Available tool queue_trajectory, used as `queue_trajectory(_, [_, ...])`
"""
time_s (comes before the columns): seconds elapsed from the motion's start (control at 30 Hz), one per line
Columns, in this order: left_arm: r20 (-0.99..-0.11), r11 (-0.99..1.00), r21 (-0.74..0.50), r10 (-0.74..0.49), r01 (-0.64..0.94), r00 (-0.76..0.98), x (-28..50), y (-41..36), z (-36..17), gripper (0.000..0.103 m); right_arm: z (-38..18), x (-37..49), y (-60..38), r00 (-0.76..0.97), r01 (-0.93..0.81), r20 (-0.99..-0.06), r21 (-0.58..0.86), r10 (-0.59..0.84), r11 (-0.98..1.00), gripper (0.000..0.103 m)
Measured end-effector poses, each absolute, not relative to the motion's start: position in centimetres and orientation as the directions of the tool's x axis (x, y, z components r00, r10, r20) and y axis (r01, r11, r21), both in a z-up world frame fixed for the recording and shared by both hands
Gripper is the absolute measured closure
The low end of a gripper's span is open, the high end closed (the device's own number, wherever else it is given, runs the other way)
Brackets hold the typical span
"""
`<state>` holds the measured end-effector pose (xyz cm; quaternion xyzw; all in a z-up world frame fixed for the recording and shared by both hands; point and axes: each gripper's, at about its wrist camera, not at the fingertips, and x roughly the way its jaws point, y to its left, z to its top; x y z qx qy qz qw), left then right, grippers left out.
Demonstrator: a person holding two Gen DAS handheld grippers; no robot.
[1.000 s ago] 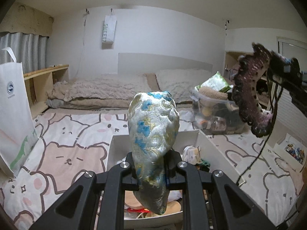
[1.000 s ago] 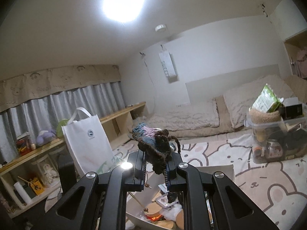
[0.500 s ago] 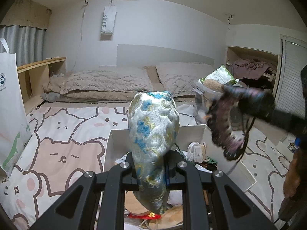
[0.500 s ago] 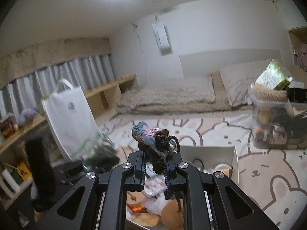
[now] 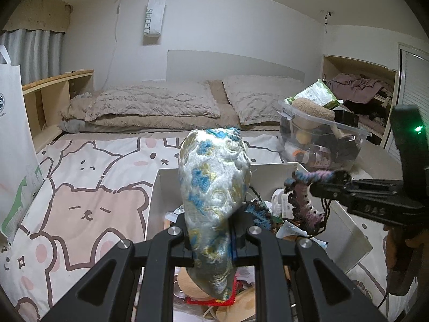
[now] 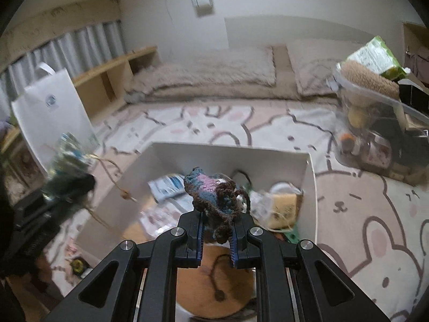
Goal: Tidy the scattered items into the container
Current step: 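Open the right tool to drop the doily into the box while the left tool holds the pouch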
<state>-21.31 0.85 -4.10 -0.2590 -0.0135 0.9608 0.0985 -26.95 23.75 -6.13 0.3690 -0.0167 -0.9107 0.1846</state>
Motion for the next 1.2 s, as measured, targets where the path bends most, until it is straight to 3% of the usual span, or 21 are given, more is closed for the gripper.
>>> queue_trajectory(0.23, [-0.518, -0.976, -0.104, 0.217, -0.191, -0.827, -21.8, 0.6, -4.8, 0.086, -8.2, -28.2, 23.2, -0.607, 0.317, -0.748, 0.082, -0.268, -0.945, 0.085])
queue_trajectory(0.3, [-0.531, -0.971, -0.13, 0.238, -0.2, -0.813, -22.1, 0.5, -4.9, 0.086, -8.3, -28.1, 23.3, -0.61, 0.325, -0.745, 0.078, -0.271, -0.943, 0.065])
queue_trajectory(0.33, [-0.537, -0.969, -0.14, 0.247, -0.204, -0.806, -22.3, 0.4, -5.0, 0.086, -8.2, -27.9, 23.5, -0.616, 0.322, -0.739, 0.083, -0.275, -0.943, 0.038])
queue_trajectory(0.37, [-0.542, -0.968, -0.144, 0.252, -0.207, -0.802, -22.4, 0.4, -5.0, 0.086, -8.0, -27.5, 23.7, -0.626, 0.319, -0.728, 0.089, -0.28, -0.944, 0.022])
queue_trajectory(0.77, [-0.617, -0.969, -0.09, 0.237, -0.231, -0.75, -25.3, 2.5, -4.2, 0.086, -5.2, -22.8, 26.2, -0.681, 0.366, -0.593, 0.233, -0.43, -0.901, 0.021])
queue_trajectory(1.2, [-0.715, -0.966, -0.05, 0.213, -0.255, -0.666, -31.5, 6.1, -4.5, 0.086, -7.0, -19.7, 28.2, -0.663, 0.406, -0.503, 0.383, -0.555, -0.83, 0.02])
